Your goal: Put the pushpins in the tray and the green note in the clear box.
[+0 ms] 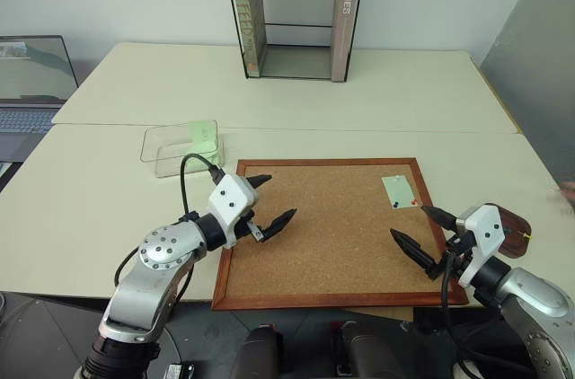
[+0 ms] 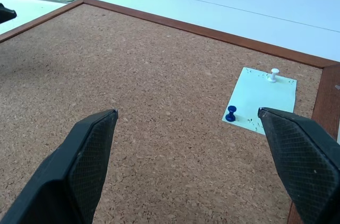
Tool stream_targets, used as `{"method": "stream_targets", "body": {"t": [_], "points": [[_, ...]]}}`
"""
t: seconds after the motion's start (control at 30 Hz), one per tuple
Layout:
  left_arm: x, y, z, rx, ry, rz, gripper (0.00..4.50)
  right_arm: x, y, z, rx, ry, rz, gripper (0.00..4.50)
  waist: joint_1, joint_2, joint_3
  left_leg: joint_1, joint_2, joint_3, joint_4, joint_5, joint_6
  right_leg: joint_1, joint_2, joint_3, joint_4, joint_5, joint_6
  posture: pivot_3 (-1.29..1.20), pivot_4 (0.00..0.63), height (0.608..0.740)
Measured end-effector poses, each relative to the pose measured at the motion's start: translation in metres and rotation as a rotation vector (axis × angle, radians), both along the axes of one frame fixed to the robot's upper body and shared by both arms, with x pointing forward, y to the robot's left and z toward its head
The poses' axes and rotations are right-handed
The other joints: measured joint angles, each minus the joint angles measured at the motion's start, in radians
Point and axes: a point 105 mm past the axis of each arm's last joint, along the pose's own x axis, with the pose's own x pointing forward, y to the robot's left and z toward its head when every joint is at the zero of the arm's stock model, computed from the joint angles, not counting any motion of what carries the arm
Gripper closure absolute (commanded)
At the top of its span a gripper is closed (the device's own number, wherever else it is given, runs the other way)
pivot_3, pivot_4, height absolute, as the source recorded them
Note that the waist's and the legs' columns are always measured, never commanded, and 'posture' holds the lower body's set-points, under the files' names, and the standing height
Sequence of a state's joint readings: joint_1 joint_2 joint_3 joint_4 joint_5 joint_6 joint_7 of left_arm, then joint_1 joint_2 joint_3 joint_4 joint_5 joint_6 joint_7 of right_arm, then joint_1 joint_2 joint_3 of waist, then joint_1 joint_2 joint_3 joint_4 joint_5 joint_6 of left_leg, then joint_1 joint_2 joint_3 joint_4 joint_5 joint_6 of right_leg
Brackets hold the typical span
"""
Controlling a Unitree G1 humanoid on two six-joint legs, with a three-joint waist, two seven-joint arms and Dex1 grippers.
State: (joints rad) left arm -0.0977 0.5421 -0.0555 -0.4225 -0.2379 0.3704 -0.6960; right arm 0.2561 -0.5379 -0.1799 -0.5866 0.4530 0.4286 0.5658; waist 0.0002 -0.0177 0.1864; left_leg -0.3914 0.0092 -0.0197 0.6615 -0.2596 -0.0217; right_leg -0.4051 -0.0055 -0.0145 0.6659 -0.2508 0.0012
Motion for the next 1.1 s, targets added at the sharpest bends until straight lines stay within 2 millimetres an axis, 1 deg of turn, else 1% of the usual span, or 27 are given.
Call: {"method": "stream_targets", "body": {"t": [0.2, 0.33, 0.47, 0.57, 0.73, 0.8, 1.0, 1.1], "points": [[-0.001, -0.001, 0.0, 0.003, 0.0, -0.014, 0.04, 0.001, 0.001, 0.001, 0.001, -0.004, 0.004, 0.0, 0.0, 0.0, 0.0, 0.0, 0.0, 0.0, 0.0, 0.0, 0.0, 0.0, 0.0, 0.0, 0.0, 0.0, 0.0, 0.0, 0.15, 0.74], [0.003, -0.001, 0.001, -0.013, 0.031, -0.003, 0.04, 0.0, 0.004, 0.0, 0.006, -0.005, 0.019, 0.0, 0.0, 0.0, 0.0, 0.0, 0.0, 0.0, 0.0, 0.0, 0.0, 0.0, 0.001, 0.001, 0.0, 0.0, 0.0, 0.0, 0.15, 0.74], [0.003, 0.0, 0.0, -0.015, 0.048, -0.007, 0.04, -0.001, 0.006, -0.001, 0.008, -0.001, 0.033, 0.0, -0.001, 0.0, 0.0, 0.0, 0.0, 0.0, 0.0, 0.0, 0.0, 0.0, 0.001, 0.001, 0.0, 0.0, 0.0, 0.0, 0.15, 0.74], [0.002, 0.002, -0.004, -0.014, 0.056, 0.015, 0.04, 0.006, 0.005, 0.0, 0.01, -0.017, 0.036, 0.0, -0.002, 0.0, 0.0, 0.0, 0.0, 0.001, 0.0, 0.0, 0.0, 0.0, 0.001, 0.002, 0.0, 0.0, 0.0, 0.0, 0.15, 0.74], [-0.001, 0.002, -0.007, -0.02, 0.069, 0.017, 0.04, 0.007, 0.006, 0.002, 0.008, -0.021, 0.05, 0.0, 0.0, 0.0, 0.0, 0.0, 0.0, 0.0, 0.0, 0.0, 0.0, 0.0, 0.001, 0.002, 0.0, 0.0, 0.0, 0.0, 0.15, 0.74], [-0.004, 0.001, -0.007, -0.022, 0.071, 0.006, 0.04, 0.005, 0.006, 0.0, 0.008, -0.015, 0.052, 0.0, 0.0, 0.0, 0.0, 0.0, 0.0, 0.0, 0.0, 0.0, 0.0, 0.0, 0.001, 0.002, -0.001, 0.0, 0.0, 0.0, 0.15, 0.74], [-0.021, -0.007, -0.011, -0.002, 0.132, -0.121, 0.04, 0.005, 0.006, 0.0, 0.024, -0.022, 0.031, 0.0, -0.001, 0.0, 0.0, 0.0, 0.0, 0.0, 0.0, 0.0, 0.0, 0.0, 0.001, 0.002, 0.0, 0.0, 0.0, 0.0, 0.15, 0.74], [-0.022, -0.009, -0.01, 0.01, 0.134, -0.149, 0.04, 0.006, 0.006, 0.002, 0.024, -0.031, 0.033, 0.0, -0.001, 0.0, 0.0, 0.0, 0.0, 0.0, 0.0, 0.0, 0.0, 0.0, 0.001, 0.002, 0.0, 0.0, 0.0, 0.0, 0.15, 0.74]]}}
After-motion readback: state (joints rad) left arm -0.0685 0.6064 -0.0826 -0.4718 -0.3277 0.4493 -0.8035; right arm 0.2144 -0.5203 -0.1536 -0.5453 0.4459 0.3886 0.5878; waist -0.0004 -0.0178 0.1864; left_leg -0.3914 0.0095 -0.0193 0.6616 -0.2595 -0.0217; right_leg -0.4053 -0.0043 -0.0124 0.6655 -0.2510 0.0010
